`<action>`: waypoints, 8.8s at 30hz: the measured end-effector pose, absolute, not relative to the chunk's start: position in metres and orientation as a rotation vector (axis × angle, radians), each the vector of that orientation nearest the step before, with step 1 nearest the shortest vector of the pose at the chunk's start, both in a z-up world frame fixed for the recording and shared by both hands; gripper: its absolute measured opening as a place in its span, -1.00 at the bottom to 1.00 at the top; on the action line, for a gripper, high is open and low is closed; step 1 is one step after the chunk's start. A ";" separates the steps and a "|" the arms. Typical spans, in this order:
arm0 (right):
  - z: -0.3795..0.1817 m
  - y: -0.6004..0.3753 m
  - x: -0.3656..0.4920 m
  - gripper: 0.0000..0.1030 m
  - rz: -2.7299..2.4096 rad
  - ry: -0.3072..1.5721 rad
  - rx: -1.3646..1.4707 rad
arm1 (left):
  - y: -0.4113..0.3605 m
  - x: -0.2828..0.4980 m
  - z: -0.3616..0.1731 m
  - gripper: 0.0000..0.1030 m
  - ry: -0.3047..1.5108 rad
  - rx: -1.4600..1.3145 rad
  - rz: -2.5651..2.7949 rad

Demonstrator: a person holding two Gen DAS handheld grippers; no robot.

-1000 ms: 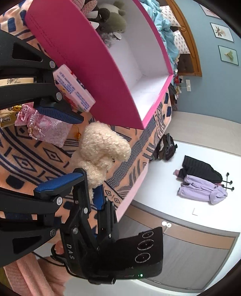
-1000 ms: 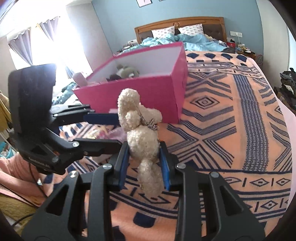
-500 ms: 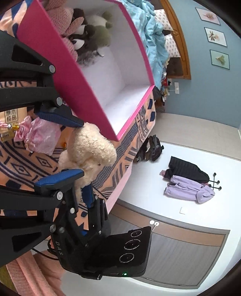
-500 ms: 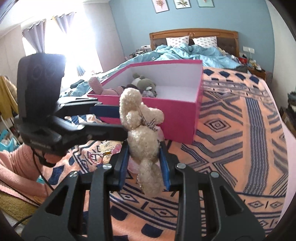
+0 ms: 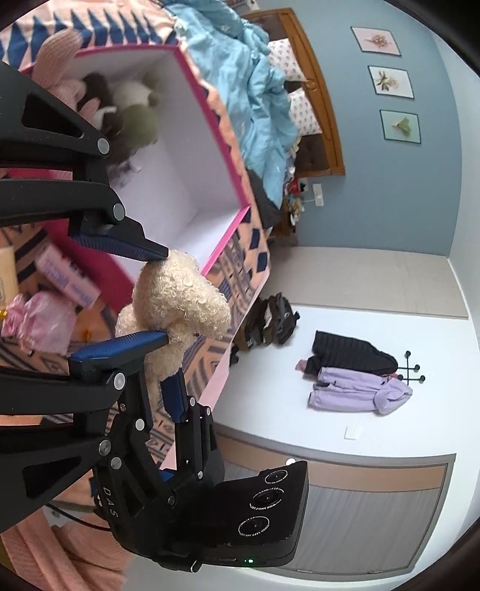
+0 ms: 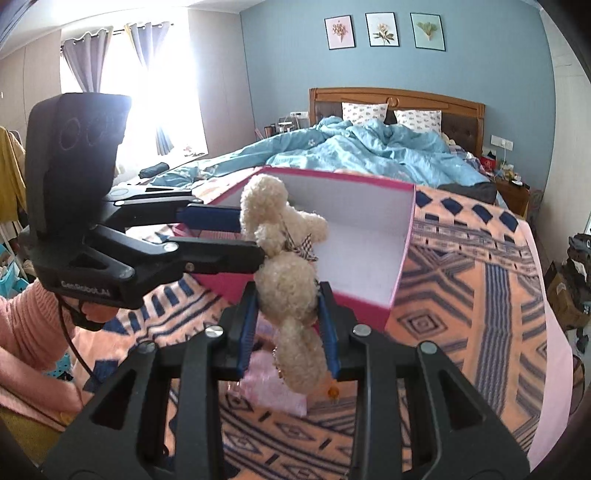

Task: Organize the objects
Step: 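Carry the teddy bear with both grippers over the pink box, then open both grippers to drop the teddy bear into the box, then withdraw both grippers from the box toward the pink drawstring pouch, then close both grippers on the pink drawstring pouch, then lift the pink pouch with both grippers and carry it over the box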

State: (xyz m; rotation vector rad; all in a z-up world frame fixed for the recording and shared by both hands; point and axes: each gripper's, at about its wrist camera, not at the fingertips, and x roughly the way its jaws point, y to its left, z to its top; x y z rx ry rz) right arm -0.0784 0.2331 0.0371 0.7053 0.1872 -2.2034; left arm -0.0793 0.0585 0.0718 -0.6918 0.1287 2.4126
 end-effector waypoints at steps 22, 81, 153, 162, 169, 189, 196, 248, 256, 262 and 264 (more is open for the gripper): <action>0.060 0.193 -0.147 -0.34 -2.214 0.226 0.692 | 0.031 -0.138 0.088 -0.24 0.096 -0.708 2.530; 0.011 0.171 -0.246 -0.28 -2.268 0.173 0.984 | 0.034 -0.240 0.040 -0.37 0.043 -1.113 2.574; -0.089 0.252 -0.098 -0.19 -2.042 -0.225 1.144 | 0.060 -0.034 -0.042 -0.08 -0.068 -1.046 2.320; -0.086 0.276 -0.098 0.14 -2.114 -0.238 1.173 | 0.093 -0.014 -0.055 -0.08 -0.061 -1.092 2.154; -0.092 0.284 -0.091 0.31 -2.115 -0.296 1.193 | 0.093 -0.016 -0.051 -0.07 -0.024 -1.107 2.213; -0.080 0.274 -0.076 -0.31 -2.099 -0.280 1.112 | 0.091 -0.027 -0.049 0.01 -0.135 -1.129 2.214; -0.048 0.276 -0.061 -0.32 -2.133 -0.233 1.006 | 0.092 -0.030 -0.040 0.12 -0.208 -1.091 2.188; 0.053 0.236 -0.116 -0.32 -2.187 -0.086 0.700 | 0.064 -0.089 0.040 -0.24 -0.226 -0.848 2.376; 0.065 0.230 -0.134 -0.32 -2.183 -0.090 0.681 | 0.060 -0.106 0.051 -0.24 -0.217 -0.838 2.396; 0.072 0.225 -0.149 -0.32 -2.189 -0.089 0.681 | 0.061 -0.119 0.057 -0.24 -0.190 -0.835 2.424; 0.075 0.225 -0.153 -0.32 -2.189 -0.088 0.681 | 0.061 -0.124 0.059 -0.24 -0.182 -0.836 2.429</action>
